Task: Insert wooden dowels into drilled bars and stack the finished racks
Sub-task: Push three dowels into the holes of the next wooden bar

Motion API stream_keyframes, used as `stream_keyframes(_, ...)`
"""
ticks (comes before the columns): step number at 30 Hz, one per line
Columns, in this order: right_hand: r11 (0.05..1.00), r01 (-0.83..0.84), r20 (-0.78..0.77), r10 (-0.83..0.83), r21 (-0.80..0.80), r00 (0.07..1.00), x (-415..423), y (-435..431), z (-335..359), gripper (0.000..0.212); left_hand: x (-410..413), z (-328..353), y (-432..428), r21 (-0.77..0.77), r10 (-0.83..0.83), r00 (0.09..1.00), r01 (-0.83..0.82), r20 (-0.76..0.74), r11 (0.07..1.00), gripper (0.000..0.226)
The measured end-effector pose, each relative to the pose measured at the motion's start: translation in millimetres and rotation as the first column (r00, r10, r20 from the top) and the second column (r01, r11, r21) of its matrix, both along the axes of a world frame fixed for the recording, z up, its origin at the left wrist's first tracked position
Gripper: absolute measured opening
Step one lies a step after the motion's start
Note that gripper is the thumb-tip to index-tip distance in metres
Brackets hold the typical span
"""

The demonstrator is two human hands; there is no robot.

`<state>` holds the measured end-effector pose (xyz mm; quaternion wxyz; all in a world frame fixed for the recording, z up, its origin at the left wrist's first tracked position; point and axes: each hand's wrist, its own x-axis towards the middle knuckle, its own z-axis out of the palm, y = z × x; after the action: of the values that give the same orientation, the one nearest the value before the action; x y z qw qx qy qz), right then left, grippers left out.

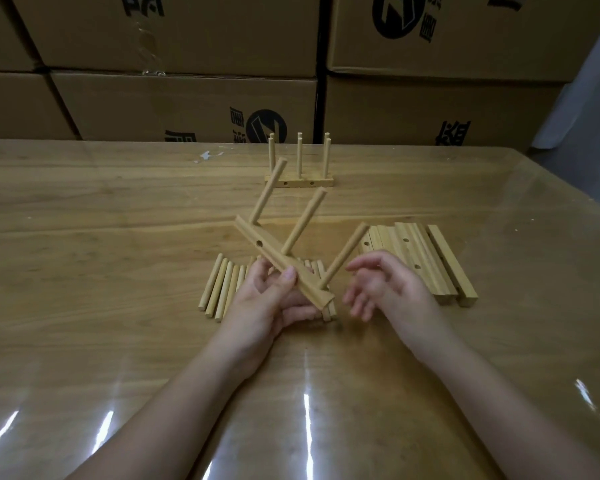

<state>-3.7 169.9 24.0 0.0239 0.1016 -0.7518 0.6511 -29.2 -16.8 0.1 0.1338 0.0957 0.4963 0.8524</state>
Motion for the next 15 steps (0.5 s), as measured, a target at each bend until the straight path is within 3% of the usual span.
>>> stream_keyframes(3, 0.999, 0.013, 0.036, -0.014, 0.036, 0.999, 2, -5, -4, 0.033, 1, 1, 0, 0.038, 0.001, 1.000, -0.002, 0.030, 0.999, 0.049)
stream_keyframes(7, 0.999, 0.045, 0.014, -0.045, 0.015, 0.999, -1, -8, -9, 0.023, 0, 1, -1, 0.029, -0.001, 1.000, 0.000, 0.012, 1.000, 0.030)
stream_keyframes(15, 0.987, 0.153, 0.018, -0.153, -0.054, 0.988, -7, -4, -13, 0.023, 1, 2, 2, 0.024, -0.024, 0.999, 0.023, 0.027, 0.999, 0.039)
